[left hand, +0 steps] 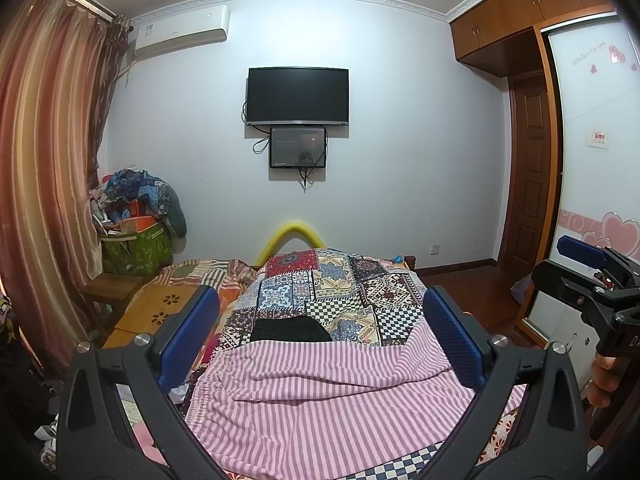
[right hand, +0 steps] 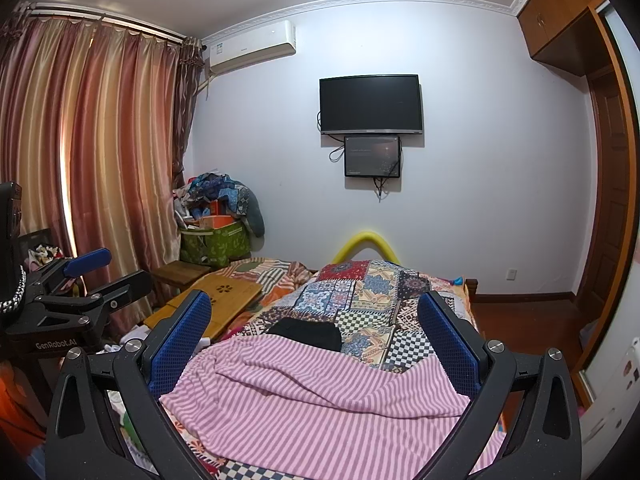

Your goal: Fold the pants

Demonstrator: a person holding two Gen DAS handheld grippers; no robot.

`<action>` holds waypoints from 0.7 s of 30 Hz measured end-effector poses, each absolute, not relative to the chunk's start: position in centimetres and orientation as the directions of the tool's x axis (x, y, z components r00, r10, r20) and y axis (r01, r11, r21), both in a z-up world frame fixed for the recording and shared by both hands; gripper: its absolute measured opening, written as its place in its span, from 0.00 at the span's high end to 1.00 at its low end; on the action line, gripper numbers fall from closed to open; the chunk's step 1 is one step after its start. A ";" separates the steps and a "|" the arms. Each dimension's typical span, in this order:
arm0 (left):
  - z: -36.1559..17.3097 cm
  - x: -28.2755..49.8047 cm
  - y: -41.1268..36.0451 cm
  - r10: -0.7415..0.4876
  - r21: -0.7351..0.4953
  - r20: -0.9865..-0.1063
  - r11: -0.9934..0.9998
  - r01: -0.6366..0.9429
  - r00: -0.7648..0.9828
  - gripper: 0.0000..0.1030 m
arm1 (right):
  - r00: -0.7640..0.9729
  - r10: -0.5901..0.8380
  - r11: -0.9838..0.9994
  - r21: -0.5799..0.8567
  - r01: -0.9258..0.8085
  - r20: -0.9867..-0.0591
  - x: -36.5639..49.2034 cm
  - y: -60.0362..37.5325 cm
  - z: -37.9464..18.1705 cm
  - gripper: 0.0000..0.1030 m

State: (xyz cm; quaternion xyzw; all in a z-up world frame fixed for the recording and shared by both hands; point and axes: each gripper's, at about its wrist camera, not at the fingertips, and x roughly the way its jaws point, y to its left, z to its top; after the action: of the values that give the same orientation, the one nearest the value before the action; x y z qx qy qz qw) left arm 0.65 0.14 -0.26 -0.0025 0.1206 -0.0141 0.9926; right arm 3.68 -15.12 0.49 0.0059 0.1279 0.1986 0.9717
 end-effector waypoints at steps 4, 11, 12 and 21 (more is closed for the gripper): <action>-0.3 0.7 0.2 -0.030 -0.009 -0.240 1.000 0.028 0.970 0.00 | 0.888 0.388 0.921 0.062 -0.385 -0.246 3.7 -15.0 0.5 0.00; -0.6 1.0 0.3 -0.030 -0.012 -0.242 1.000 0.028 0.970 0.00 | 0.888 0.388 0.921 0.061 -0.385 -0.246 3.6 -15.0 0.5 0.00; -0.7 1.0 0.3 -0.031 -0.013 -0.243 1.000 0.029 0.970 0.00 | 0.889 0.387 0.921 0.061 -0.384 -0.246 3.6 -15.0 0.5 0.00; -1.1 1.3 0.4 -0.034 -0.012 -0.248 0.999 0.032 0.968 0.00 | 0.885 0.390 0.920 0.065 -0.386 -0.255 4.1 -14.9 0.0 0.00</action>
State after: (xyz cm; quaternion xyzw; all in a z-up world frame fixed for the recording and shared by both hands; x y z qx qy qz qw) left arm 1.34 0.42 -1.13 -0.0038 0.1248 -0.0166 0.9920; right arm 4.06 -14.91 0.04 0.0063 0.1324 0.1998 0.9708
